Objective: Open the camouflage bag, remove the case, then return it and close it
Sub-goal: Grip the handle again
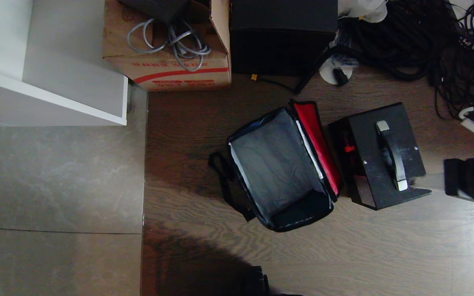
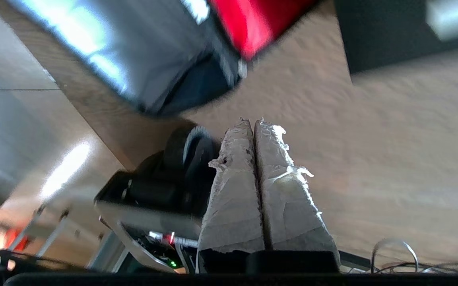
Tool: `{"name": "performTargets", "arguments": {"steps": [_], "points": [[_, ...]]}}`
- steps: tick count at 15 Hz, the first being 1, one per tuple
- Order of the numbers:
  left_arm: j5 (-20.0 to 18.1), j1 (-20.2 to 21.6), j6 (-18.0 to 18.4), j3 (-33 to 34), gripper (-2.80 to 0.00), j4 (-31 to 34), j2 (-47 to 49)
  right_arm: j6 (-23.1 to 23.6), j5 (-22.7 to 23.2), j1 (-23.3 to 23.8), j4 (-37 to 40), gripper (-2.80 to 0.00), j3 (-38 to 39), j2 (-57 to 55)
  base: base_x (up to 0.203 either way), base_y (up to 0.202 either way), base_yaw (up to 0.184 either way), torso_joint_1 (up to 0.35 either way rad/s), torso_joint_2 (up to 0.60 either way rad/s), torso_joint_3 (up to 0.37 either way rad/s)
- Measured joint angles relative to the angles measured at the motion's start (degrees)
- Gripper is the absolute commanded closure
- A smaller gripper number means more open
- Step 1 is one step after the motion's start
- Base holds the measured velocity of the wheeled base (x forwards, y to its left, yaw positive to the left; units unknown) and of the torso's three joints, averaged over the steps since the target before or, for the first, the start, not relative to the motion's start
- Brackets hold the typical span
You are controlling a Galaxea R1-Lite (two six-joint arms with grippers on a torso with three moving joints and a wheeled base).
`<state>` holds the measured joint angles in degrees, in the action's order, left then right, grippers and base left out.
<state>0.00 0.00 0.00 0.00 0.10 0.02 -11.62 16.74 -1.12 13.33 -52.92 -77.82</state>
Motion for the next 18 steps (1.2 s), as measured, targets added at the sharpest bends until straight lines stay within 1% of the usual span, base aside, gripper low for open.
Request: {"name": "performTargets", "arguments": {"steps": [2,3,4,5,6,7,8,9,11,13,15,18], "points": [[-0.01,0.00,0.00,0.00,0.00,0.01,0.00,1.61,1.44,0.00,-4.49,0.00,-5.46,-12.36,0.000,0.000,0.000,0.000,0.00,0.000],[0.00,0.00,0.00,0.00,0.00,-0.01,0.00,3.29,1.74,0.12,-8.27,0.00,-7.28,-17.28,0.000,0.000,0.000,0.000,0.00,0.000],[0.00,0.00,0.00,0.00,0.00,0.00,0.00,5.58,1.95,0.24,-13.71,0.00,-8.89,-21.61,0.000,0.000,0.000,0.000,0.00,0.000],[-0.02,0.00,0.00,0.00,0.00,0.00,0.00,7.78,2.31,0.29,-19.16,0.00,-9.67,-25.02,0.000,0.000,0.000,0.000,0.00,0.000],[-0.02,0.00,0.00,0.00,0.00,-0.02,0.00,9.53,2.70,0.10,-22.75,0.00,-9.70,-27.03,0.000,0.000,0.000,0.000,0.00,0.000],[-0.02,0.00,0.00,0.00,0.00,-0.02,0.00,10.22,2.72,-0.64,-24.51,0.00,-9.75,-28.55,0.000,0.000,0.000,0.000,0.00,0.000],[-0.02,0.00,0.00,0.00,0.00,0.00,0.00,10.22,2.87,-1.30,-24.73,0.00,-9.90,-29.53,0.000,0.000,0.000,0.000,0.00,0.000],[0.00,0.00,0.00,0.00,0.00,0.00,0.00,10.25,3.21,-1.62,-24.87,-2.80,-10.26,-30.15,0.000,0.000,0.000,0.000,0.00,0.000],[0.00,0.00,0.00,0.00,0.00,0.00,0.00,10.43,4.73,-1.67,-24.55,-2.80,-11.33,-30.88,0.000,0.000,0.000,0.000,0.00,0.000],[0.00,0.00,0.00,0.00,0.00,0.00,0.00,11.89,5.12,-1.72,-24.29,-2.80,-12.28,-30.89,0.000,0.000,0.000,0.000,0.00,0.000],[0.00,0.00,0.00,0.00,0.00,0.00,0.00,15.16,5.25,-1.75,-23.29,-2.80,-10.77,-29.53,0.000,0.000,0.000,0.000,0.00,0.000],[0.00,0.00,0.00,0.00,0.00,0.00,0.00,21.99,4.59,-2.71,-22.70,-2.80,-5.84,-25.93,0.000,0.000,0.000,0.000,0.00,0.000]]}}
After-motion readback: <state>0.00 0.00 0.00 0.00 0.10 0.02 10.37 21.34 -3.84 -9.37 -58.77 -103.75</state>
